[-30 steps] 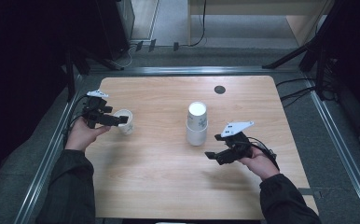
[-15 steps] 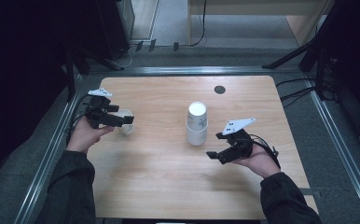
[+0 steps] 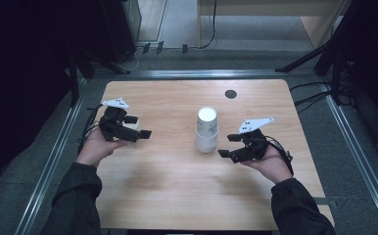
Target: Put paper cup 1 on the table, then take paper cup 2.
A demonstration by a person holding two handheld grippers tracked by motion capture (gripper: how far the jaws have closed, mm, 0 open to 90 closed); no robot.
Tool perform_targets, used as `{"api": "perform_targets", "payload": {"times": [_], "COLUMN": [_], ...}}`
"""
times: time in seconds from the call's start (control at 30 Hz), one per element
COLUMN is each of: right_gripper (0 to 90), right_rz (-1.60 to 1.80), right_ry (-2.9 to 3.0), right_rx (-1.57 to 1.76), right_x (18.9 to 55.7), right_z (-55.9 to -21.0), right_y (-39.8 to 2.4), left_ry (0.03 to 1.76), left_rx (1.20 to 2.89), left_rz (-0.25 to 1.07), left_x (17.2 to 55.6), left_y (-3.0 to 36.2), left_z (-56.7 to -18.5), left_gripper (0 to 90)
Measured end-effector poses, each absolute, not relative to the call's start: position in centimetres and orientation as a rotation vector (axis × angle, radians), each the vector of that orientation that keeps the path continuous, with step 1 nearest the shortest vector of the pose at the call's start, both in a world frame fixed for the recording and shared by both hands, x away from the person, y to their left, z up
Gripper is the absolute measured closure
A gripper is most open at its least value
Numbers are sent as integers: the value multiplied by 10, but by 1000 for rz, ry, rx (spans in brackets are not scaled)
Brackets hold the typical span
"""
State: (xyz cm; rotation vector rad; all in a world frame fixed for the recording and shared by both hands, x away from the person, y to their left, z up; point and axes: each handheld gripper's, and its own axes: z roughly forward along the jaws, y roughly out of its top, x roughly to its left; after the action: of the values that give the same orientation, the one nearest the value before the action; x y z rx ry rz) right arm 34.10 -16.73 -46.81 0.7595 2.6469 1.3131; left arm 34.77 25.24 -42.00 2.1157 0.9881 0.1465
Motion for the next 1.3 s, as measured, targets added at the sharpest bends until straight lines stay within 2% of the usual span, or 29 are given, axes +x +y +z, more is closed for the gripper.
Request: {"api": "perform_targets", "payload": {"times": [0.07,0.1,0.3,0.6,0.93,1.3], "right_gripper": [375,379,377,318,251,243], "right_rz": [1289,1304,1281,1289,1187,1125], "right_ry": [2660,2676,2687,2705,2771,2850], "right_rx": [749,765,749,732,651,603], "right_x": [341,342,344,358,371,397], "right_z": [-469,-469,-467,-452,-432,-412], "right_y": [-169,-169,-170,-173,-166,-151], "left_ry": [979,970,935,903,874,856], "left_rx": [2117,2113,2126,2166,2165,2187], "left_rz": [138,140,98,99,88,95], "left_x": [346,346,344,331,317,316], "left_y": [249,247,236,217,213,210], "left_z": [-421,-422,-431,-443,-450,-453], "left_gripper": [101,125,128,127,127,128]}}
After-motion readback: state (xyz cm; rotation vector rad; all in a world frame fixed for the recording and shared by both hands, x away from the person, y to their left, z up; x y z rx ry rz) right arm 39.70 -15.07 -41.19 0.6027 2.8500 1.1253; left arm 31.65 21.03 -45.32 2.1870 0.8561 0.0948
